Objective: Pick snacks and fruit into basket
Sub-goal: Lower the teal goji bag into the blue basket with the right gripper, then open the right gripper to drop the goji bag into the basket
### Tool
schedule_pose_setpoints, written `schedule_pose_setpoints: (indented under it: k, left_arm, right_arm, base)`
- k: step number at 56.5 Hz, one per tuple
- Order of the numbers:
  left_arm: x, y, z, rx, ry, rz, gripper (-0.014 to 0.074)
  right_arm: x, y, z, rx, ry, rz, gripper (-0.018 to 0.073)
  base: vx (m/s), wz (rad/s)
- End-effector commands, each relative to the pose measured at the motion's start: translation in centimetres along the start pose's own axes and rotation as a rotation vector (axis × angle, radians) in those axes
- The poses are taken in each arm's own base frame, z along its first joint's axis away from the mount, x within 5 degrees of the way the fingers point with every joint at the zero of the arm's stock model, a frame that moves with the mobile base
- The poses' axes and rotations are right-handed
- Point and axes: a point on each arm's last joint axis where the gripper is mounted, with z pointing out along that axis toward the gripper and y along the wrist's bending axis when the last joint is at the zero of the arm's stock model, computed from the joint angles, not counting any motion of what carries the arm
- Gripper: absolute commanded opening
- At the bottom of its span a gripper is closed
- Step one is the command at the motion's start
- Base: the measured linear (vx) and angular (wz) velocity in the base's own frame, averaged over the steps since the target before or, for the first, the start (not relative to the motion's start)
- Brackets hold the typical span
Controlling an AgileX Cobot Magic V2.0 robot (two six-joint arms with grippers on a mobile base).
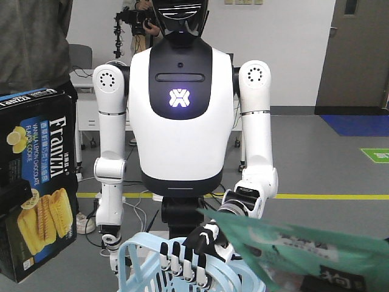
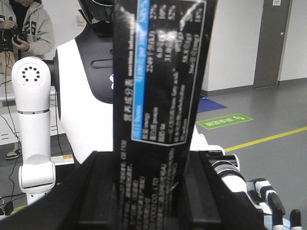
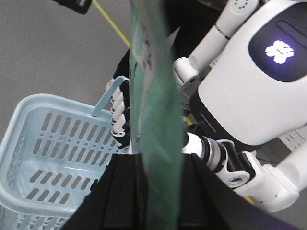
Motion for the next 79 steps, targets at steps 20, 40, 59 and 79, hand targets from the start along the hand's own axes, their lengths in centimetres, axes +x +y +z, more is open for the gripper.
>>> schedule_pose_setpoints:
  k: [20,40,59,79]
  left_arm:
    - [-1.4,-0.3,-0.3,0.022,-0.049,-0.021,0.0002]
    - [-1.4,-0.3,-0.3,0.022,-0.051,-0.03,0.0002]
    - [-1.4,-0.3,-0.3,0.025,-0.052,-0.029,0.0002]
    - [-1.4,-0.4,-0.3,0.031,-0.053,-0.029,0.0002]
  right_arm:
    - [-3.0,2.5,4.2,-0.167,-0.116,-0.224,-0.0009]
    - [-2.4,5.4,9.7,-0.249,-0.042,-0.417,-0.0009]
    - [-0.2,6.8,14.8,-0.278,0.053,-0.426,-0.0009]
    - [1.2,7.5,17.7,-0.256,0.084,-0.437,-0.0005]
  base:
    - [0.0,0.0]
    - [0.0,0.0]
    - [0.0,0.0]
    - [0.0,0.0]
